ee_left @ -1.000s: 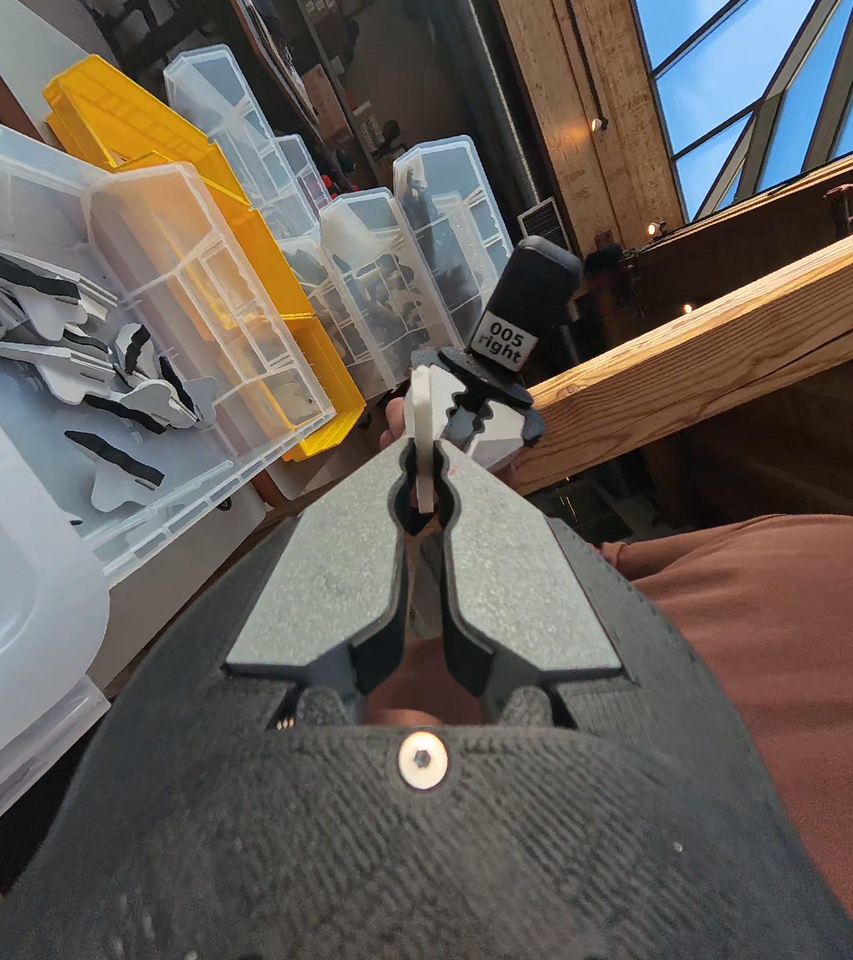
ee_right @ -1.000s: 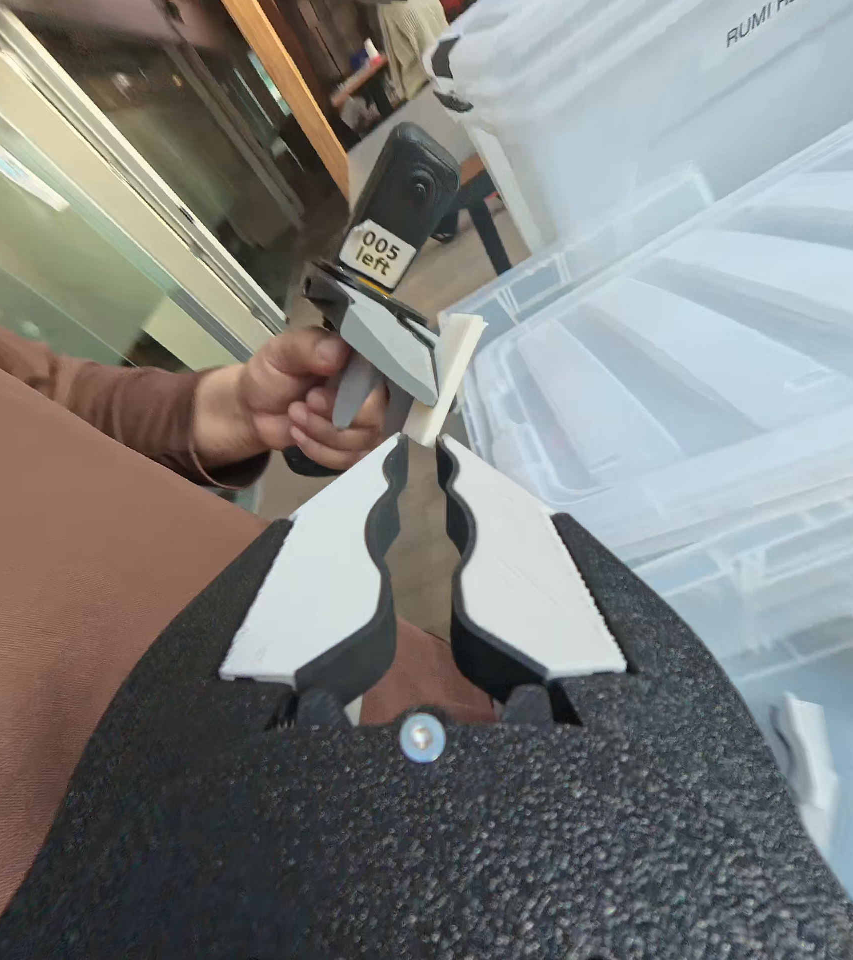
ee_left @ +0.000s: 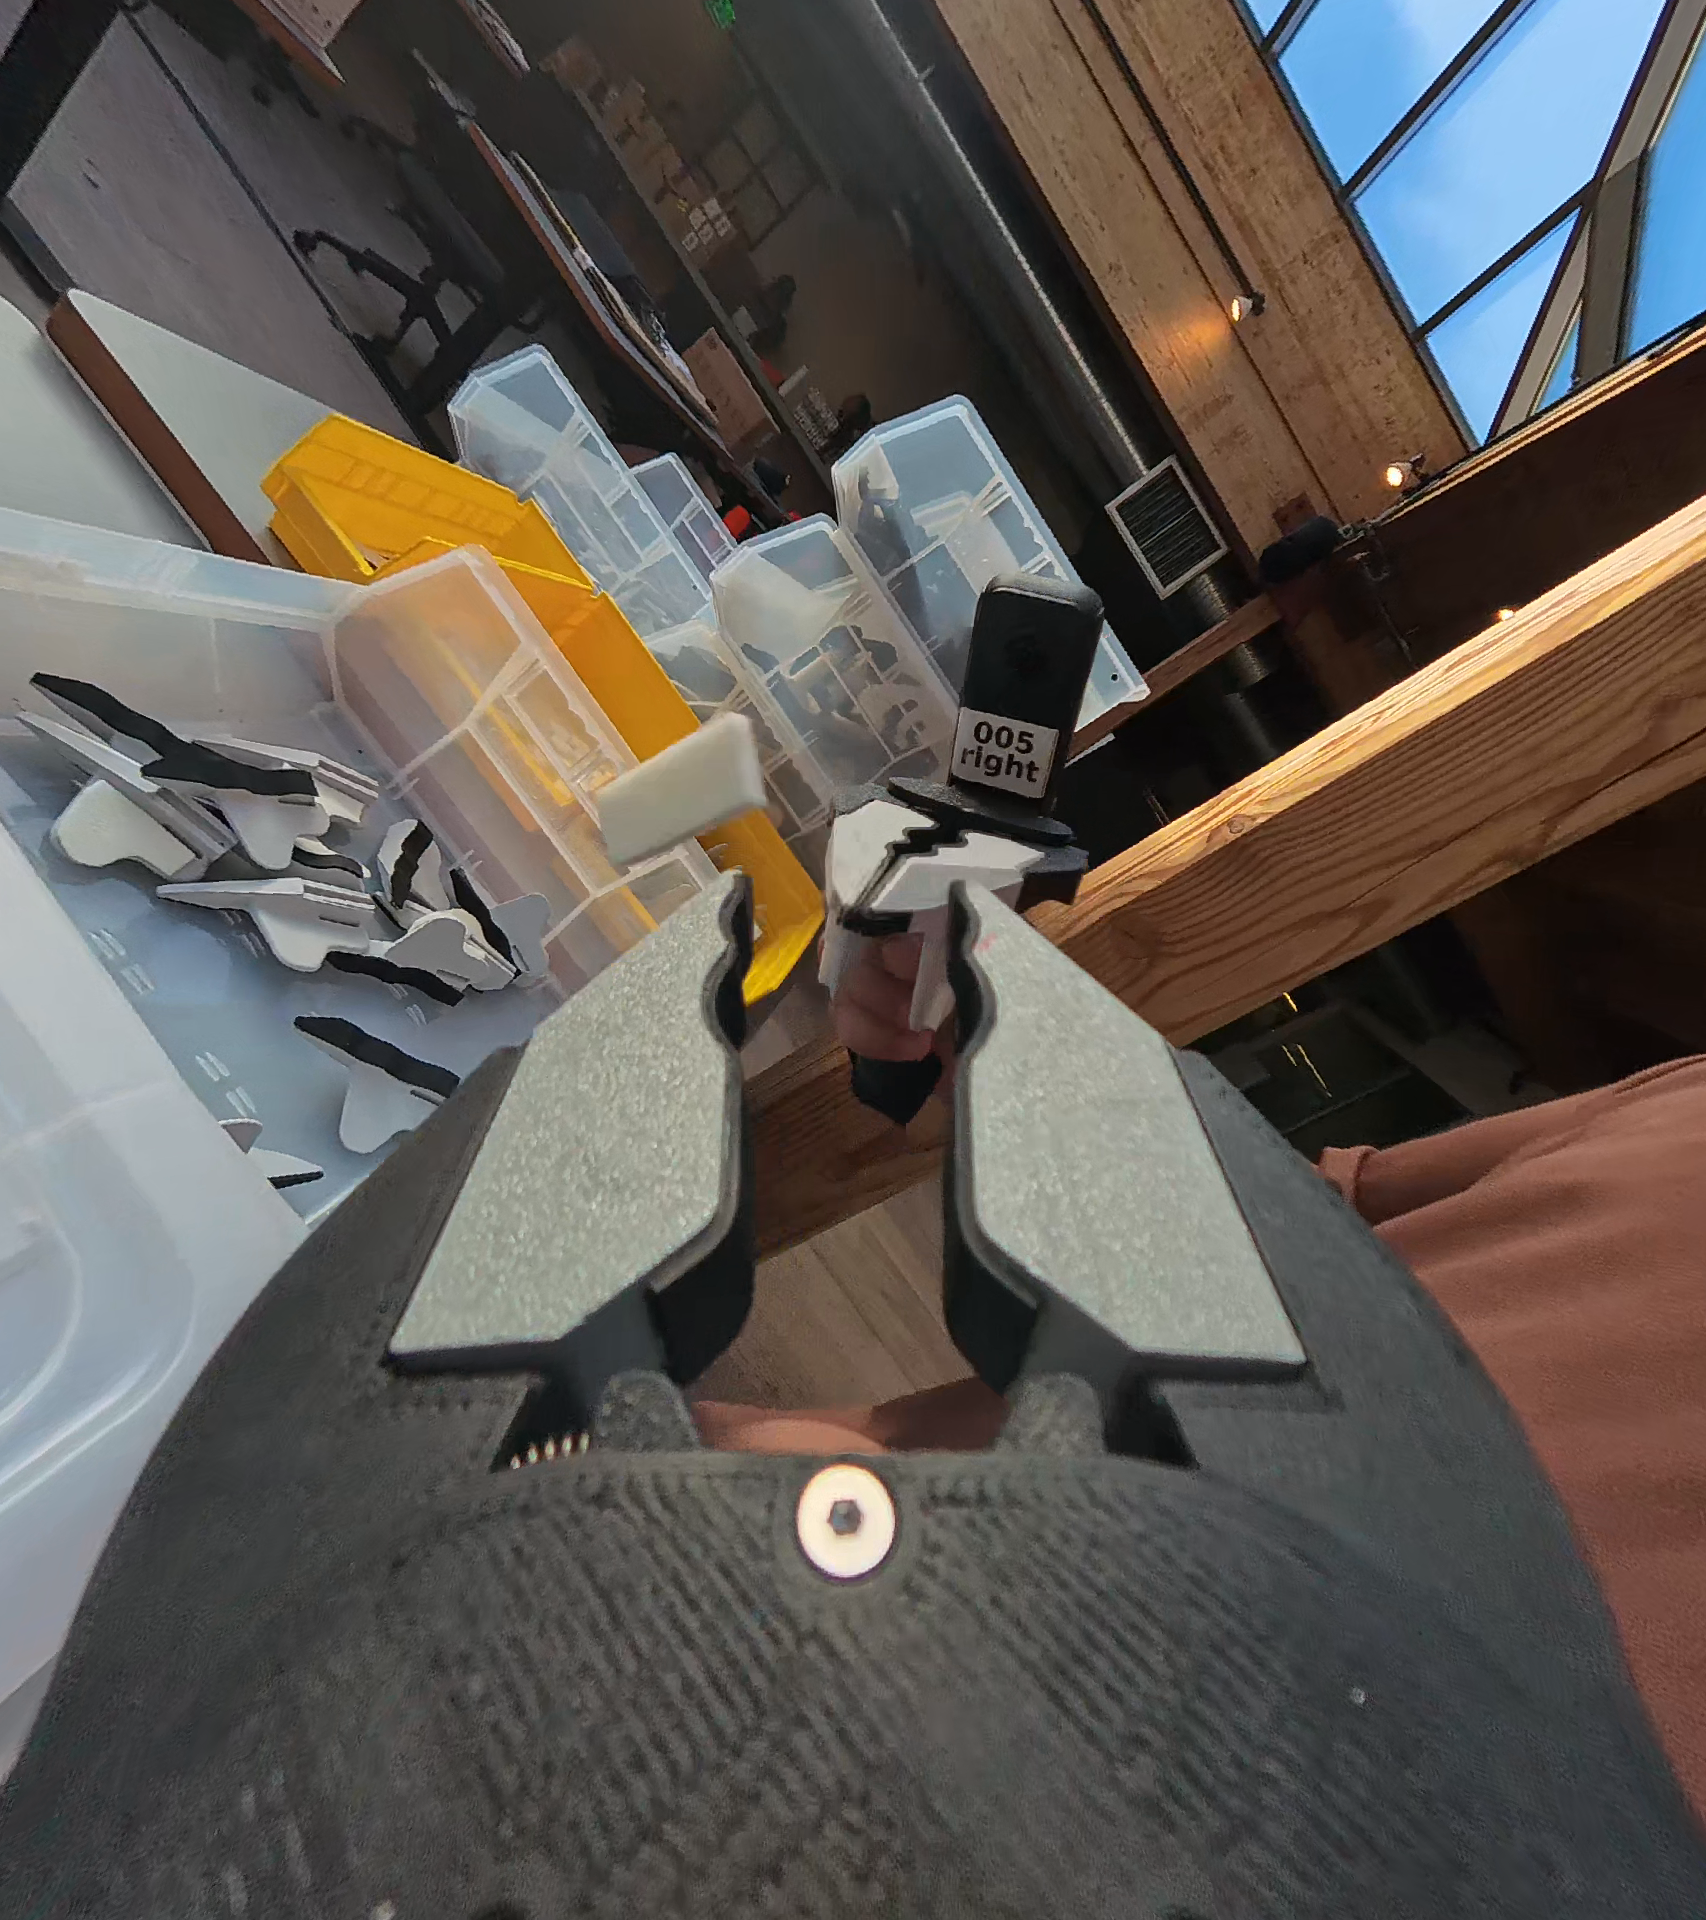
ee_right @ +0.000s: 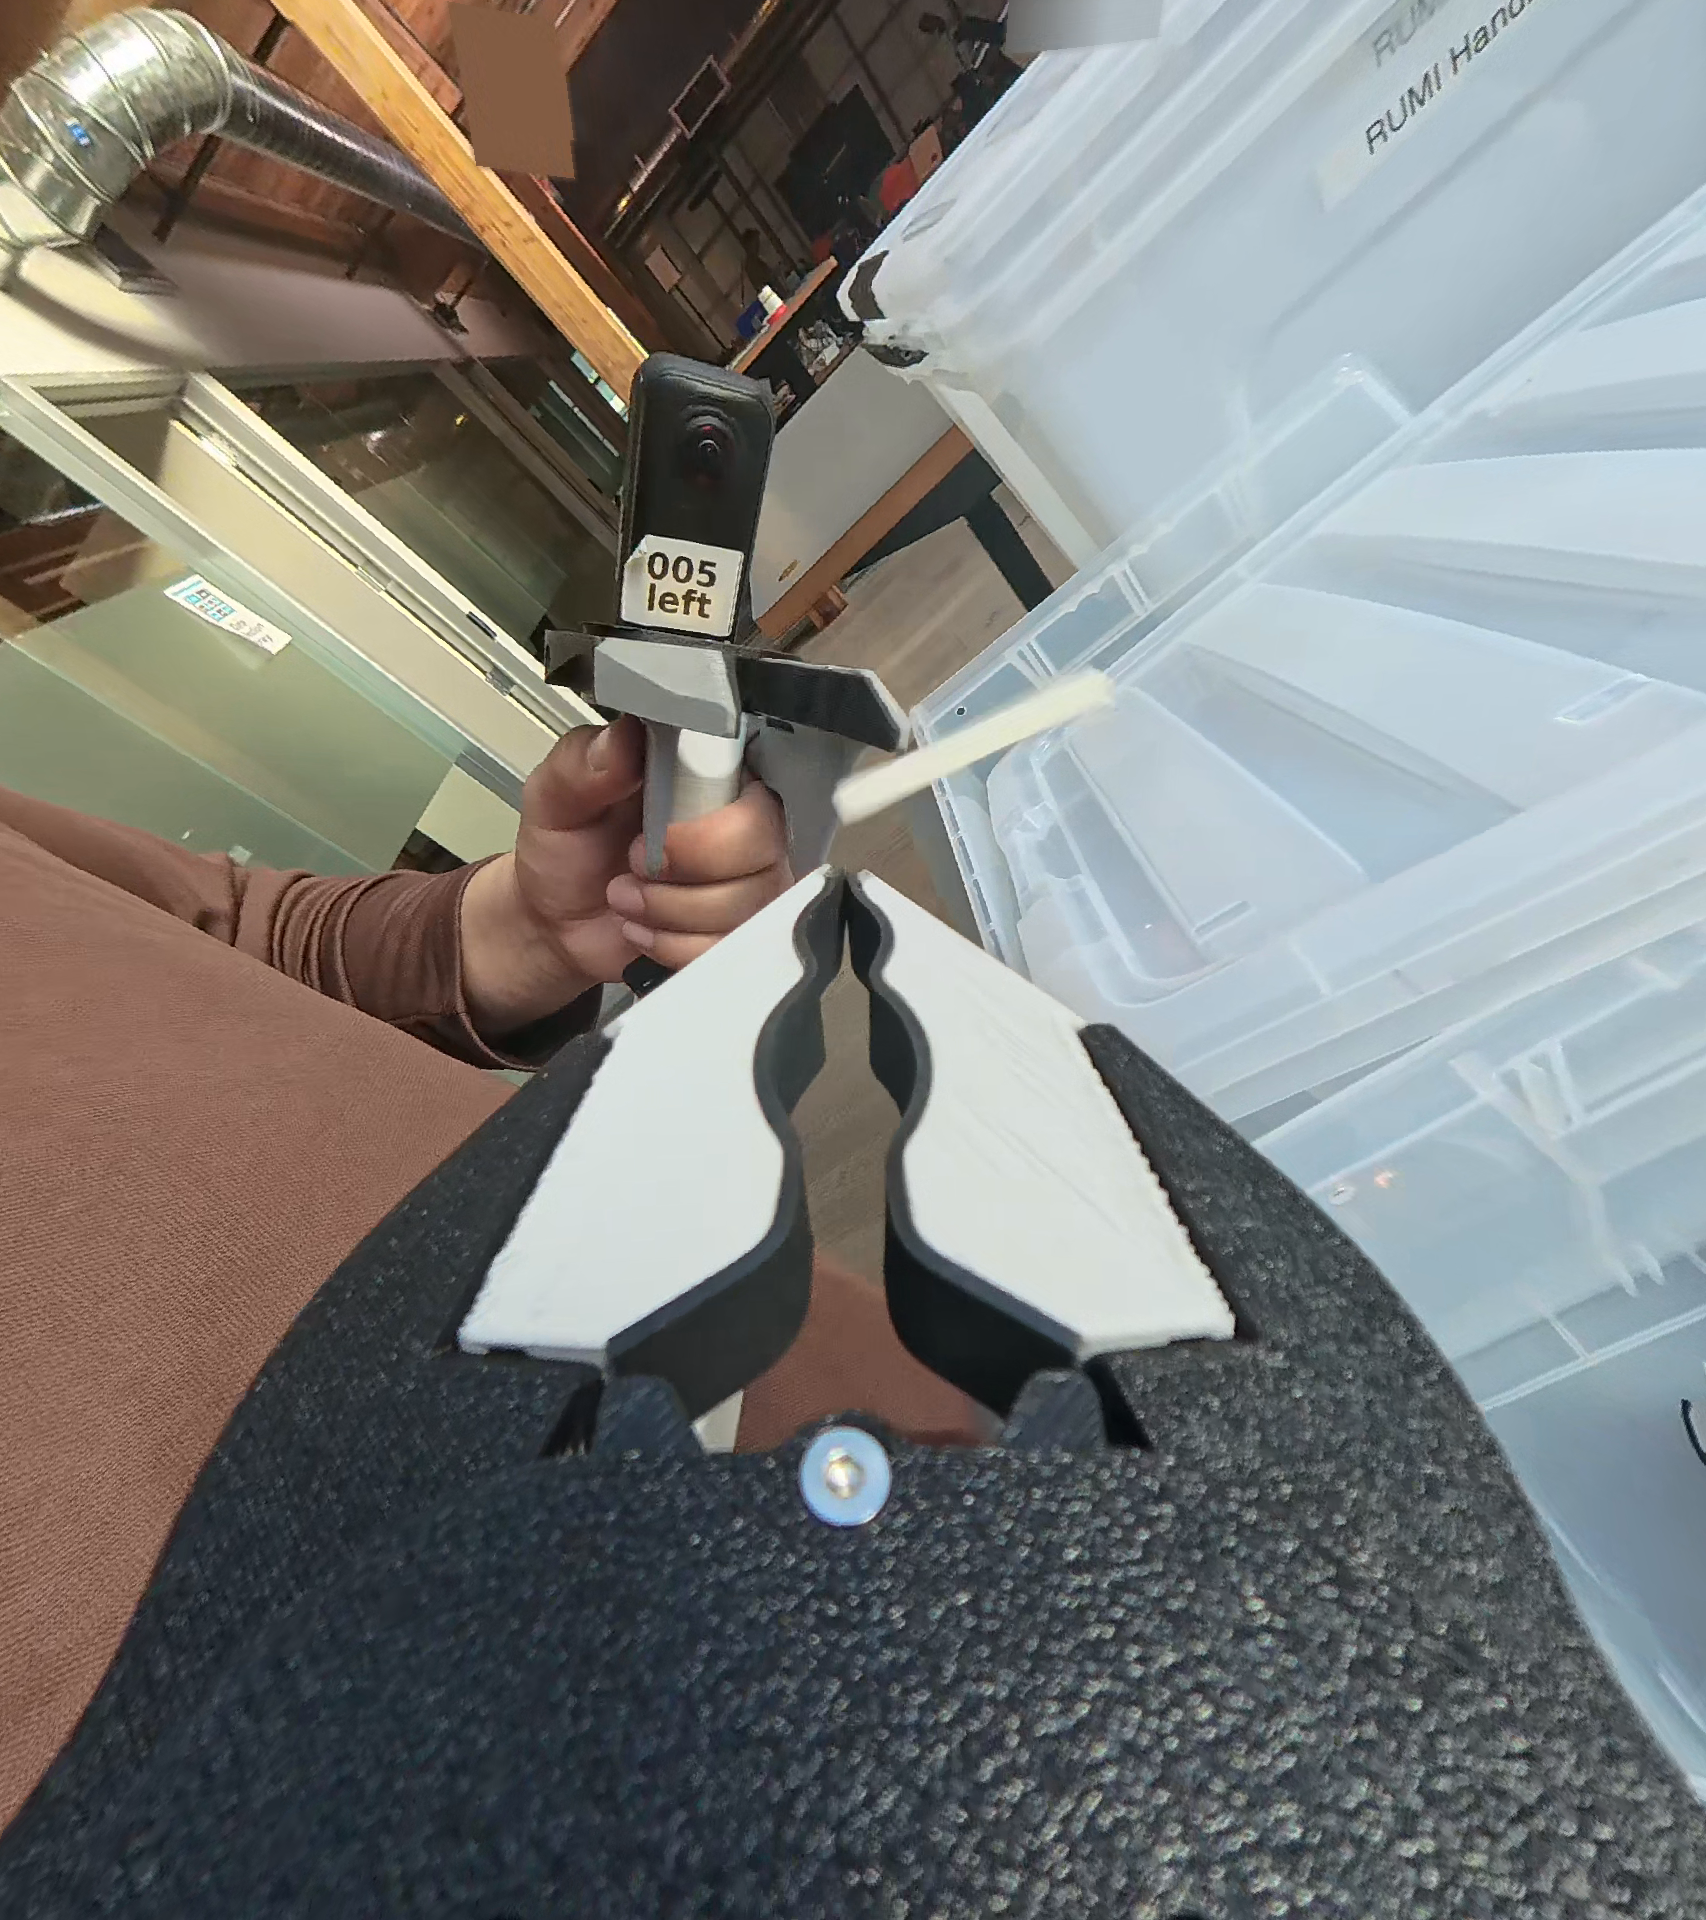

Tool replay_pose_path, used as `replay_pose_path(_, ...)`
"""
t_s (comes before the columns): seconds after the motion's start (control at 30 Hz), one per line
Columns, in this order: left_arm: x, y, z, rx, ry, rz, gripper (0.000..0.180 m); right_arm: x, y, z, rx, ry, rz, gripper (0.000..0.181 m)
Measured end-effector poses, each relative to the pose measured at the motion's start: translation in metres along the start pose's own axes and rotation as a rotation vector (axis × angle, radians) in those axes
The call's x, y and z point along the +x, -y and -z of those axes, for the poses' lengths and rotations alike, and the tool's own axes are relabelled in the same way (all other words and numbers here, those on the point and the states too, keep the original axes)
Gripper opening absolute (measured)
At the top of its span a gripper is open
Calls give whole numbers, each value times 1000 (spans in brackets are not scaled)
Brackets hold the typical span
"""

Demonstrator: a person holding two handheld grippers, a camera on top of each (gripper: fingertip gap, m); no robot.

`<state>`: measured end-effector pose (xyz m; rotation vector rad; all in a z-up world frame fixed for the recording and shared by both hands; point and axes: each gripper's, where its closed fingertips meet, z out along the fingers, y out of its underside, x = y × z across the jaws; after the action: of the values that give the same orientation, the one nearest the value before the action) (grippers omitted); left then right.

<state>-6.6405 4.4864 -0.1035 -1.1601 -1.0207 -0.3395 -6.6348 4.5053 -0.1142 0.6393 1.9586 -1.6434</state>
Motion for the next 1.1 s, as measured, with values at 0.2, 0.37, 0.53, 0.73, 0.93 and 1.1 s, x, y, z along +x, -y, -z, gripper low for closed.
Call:
replay_pose_path(0.2, 0, 17, 2, 24, -4, -19, 66, 12, 48, 50, 149, -58, 18, 0)
replay_pose_path(0.37, -6, 25, -14, 41, -26, -3, 61, 15, 47, 44, 158, -57, -4, 0)
replay_pose_path(0.53, -16, 12, -16, 7, -7, 20, 60, 56, 41, 80, 143, -243, 14, 0)
replay_pose_path(0.73, -27, -3, -13, -18, 1, 92, 59, 104, 18, 125, -71, -426, 93, 0)
replay_pose_path(0.93, -32, -15, -15, -34, 47, 98, 61, 203, -76, 90, -738, -487, 366, 24)
replay_pose_path(1.1, -40, -15, -1, 16, 135, 124, 61, 279, -152, 58, -1100, -378, 529, 24)
